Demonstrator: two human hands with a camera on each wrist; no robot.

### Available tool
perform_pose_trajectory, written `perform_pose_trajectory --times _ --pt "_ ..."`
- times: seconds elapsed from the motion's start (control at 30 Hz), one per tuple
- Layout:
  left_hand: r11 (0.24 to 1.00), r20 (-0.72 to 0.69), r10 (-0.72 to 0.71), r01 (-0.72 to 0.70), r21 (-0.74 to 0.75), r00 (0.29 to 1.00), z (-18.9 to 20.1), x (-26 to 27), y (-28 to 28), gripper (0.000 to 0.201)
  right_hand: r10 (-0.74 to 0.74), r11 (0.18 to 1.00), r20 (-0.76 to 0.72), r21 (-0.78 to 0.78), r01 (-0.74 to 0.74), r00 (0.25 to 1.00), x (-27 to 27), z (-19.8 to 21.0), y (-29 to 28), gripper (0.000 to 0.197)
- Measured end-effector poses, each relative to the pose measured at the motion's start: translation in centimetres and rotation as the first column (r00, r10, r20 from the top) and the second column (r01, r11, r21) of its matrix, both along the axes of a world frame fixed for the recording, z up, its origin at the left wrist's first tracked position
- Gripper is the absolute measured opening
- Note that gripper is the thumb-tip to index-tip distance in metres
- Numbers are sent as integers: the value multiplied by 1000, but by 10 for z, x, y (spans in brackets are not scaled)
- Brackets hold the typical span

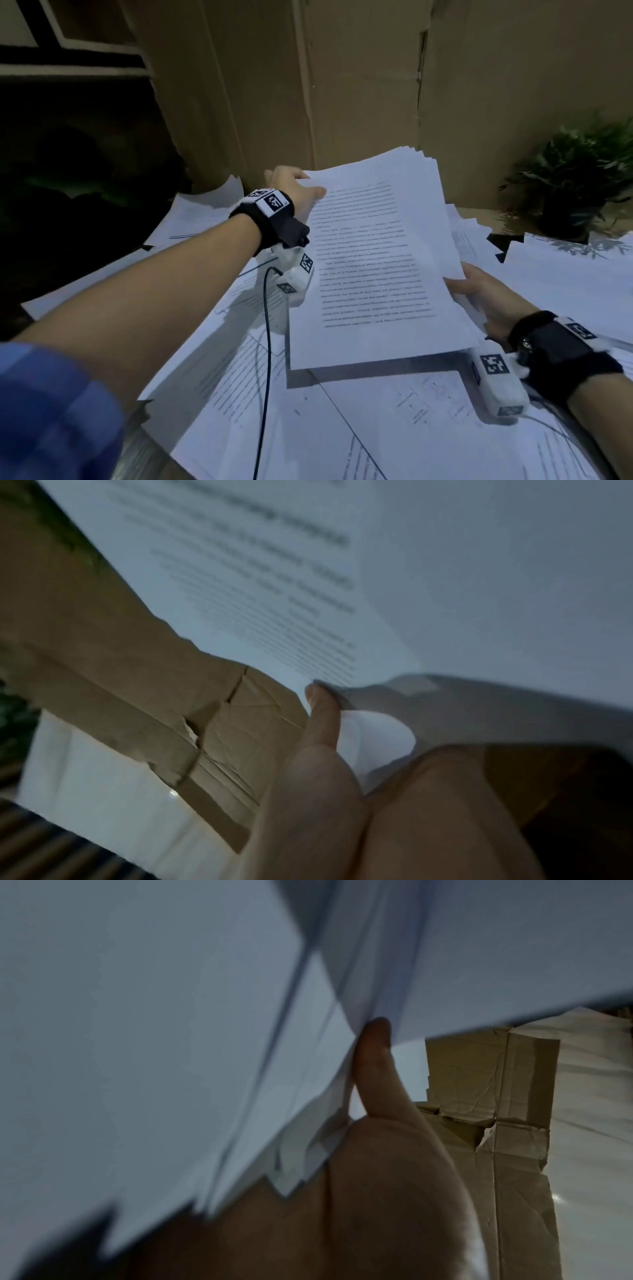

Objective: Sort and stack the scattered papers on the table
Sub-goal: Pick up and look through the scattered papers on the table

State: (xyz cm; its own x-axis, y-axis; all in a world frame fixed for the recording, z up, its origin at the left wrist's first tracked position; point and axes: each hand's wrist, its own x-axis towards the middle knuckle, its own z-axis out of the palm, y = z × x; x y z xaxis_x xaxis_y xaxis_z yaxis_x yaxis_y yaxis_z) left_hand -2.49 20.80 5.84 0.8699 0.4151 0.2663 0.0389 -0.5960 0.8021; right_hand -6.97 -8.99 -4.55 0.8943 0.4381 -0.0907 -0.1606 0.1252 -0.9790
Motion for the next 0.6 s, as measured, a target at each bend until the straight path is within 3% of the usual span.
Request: perform_pose_trajectory --times 0.1,0.23,0.27,0.3,0.33,0.37,0.5,0.6 --pt "985 -72 -69 57 -161 995 5 -5 -2 21 -41 999 -39 30 42 998 -1 -1 0 47" --pt "964 -60 -62 45 -261 996 12 -6 -3 34 -124 991 -87 39 128 988 2 1 -2 42" --pt "962 -64 -49 30 -272 997 14 -7 -5 42 -98 995 -53 -15 97 994 -2 5 0 49" --pt "961 -68 -39 19 -276 997 14 -9 -8 43 -33 996 -13 -86 31 999 0 3 -2 68" --pt "962 -55 -36 20 -272 998 16 -10 -9 33 -10 989 42 -150 16 999 1 1 -1 87" --pt "961 -42 -37 24 -274 998 18 -12 -9 22 18 985 71 -171 -6 997 4 -3 -2 92" --pt "946 -33 -75 61 -318 997 29 -30 12 39 -67 994 65 -78 72 996 16 -12 -8 62" --pt "984 -97 -46 28 -175 994 29 -61 55 48 -99 995 93 -7 100 991 24 -17 -12 60"
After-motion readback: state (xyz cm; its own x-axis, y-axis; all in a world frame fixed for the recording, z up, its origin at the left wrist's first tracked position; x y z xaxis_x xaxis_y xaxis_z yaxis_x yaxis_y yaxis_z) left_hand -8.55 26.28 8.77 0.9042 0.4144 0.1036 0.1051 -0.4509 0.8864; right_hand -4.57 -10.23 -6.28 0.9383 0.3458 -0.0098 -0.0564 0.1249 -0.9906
